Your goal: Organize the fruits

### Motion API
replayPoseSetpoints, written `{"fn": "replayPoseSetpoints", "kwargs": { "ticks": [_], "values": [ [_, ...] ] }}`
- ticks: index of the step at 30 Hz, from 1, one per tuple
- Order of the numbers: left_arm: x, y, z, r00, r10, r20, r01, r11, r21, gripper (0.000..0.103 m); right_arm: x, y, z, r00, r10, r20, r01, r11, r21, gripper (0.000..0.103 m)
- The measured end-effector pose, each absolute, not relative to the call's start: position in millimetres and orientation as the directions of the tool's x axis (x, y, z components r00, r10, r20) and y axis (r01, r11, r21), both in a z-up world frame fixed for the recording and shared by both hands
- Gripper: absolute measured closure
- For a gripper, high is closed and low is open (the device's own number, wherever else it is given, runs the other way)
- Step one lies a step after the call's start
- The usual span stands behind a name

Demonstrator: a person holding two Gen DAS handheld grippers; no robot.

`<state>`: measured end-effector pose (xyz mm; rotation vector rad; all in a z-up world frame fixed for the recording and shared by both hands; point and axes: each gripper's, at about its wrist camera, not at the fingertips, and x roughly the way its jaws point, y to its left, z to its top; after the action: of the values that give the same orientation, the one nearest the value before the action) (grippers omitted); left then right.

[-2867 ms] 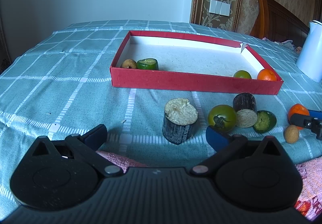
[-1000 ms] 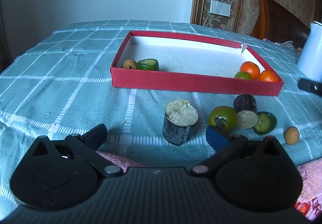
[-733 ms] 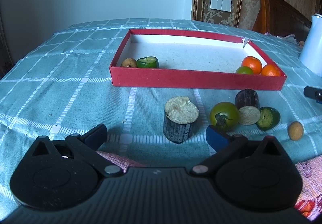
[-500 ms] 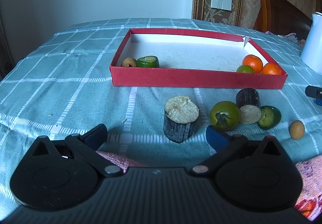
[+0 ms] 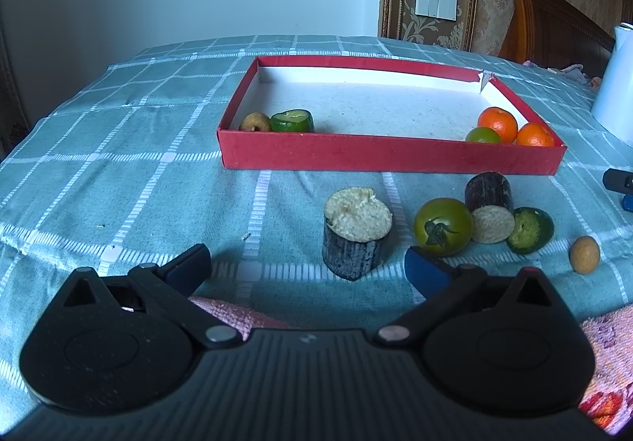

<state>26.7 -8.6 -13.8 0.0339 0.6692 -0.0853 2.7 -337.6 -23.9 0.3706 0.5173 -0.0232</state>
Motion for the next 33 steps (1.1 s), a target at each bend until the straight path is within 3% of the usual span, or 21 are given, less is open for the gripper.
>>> {"fn": "replayPoseSetpoints", "kwargs": {
  "ticks": [8, 20, 33],
  "values": [
    [16.7, -0.3, -9.5, 0.821, -0.075, -0.566, 0.069, 0.997, -0.033, 0.000, 2.6, -341.9, -25.4, 0.871, 0.083, -0.484, 0.117, 0.922, 0.369, 0.025],
    [-0.4, -9.9, -4.0, 0.877, -0.080, -0.473, 0.105, 0.994, 0.026, 0.000, 2.3, -343.0, -25.5, 0.874, 0.095, -0.476, 0.110, 0.917, 0.384, 0.025],
    [-1.7, -8.6, -3.4, 0.885, -0.071, -0.459, 0.093, 0.995, 0.024, 0.000, 1.9, -343.6, -25.2, 0.875, 0.095, -0.475, 0.109, 0.916, 0.386, 0.025]
  ]
}}
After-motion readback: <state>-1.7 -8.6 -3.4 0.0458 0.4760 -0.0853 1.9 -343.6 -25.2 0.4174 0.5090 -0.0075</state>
